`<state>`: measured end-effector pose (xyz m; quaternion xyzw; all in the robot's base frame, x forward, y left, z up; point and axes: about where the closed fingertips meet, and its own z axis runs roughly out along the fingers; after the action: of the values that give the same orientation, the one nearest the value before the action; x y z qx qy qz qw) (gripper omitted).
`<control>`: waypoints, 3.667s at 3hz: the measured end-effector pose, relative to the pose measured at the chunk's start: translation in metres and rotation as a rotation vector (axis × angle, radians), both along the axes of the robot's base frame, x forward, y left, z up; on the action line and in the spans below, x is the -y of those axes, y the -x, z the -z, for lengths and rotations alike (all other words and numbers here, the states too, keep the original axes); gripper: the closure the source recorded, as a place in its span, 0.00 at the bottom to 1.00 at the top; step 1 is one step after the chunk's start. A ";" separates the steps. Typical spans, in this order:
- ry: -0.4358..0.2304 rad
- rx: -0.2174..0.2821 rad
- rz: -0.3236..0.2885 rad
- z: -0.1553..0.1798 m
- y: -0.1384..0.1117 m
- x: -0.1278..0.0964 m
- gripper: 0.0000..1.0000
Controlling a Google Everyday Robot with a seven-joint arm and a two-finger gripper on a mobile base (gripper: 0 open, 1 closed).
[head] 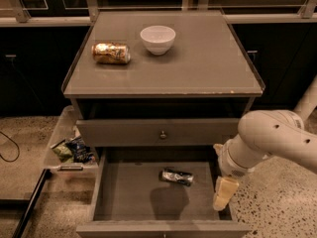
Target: Pick redbull can from middle drawer and place on counter
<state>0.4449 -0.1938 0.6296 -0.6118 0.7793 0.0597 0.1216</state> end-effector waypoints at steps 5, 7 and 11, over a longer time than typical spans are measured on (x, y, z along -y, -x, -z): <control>-0.269 0.253 -0.033 0.110 -0.048 -0.009 0.00; -0.393 0.251 0.015 0.148 -0.081 -0.021 0.00; -0.486 0.179 0.058 0.257 -0.129 -0.055 0.00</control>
Offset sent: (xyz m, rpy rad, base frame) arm 0.0281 0.0084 -0.0771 0.1872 -0.3483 0.0805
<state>0.5737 -0.1385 0.3723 -0.5449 0.7454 0.1873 0.3353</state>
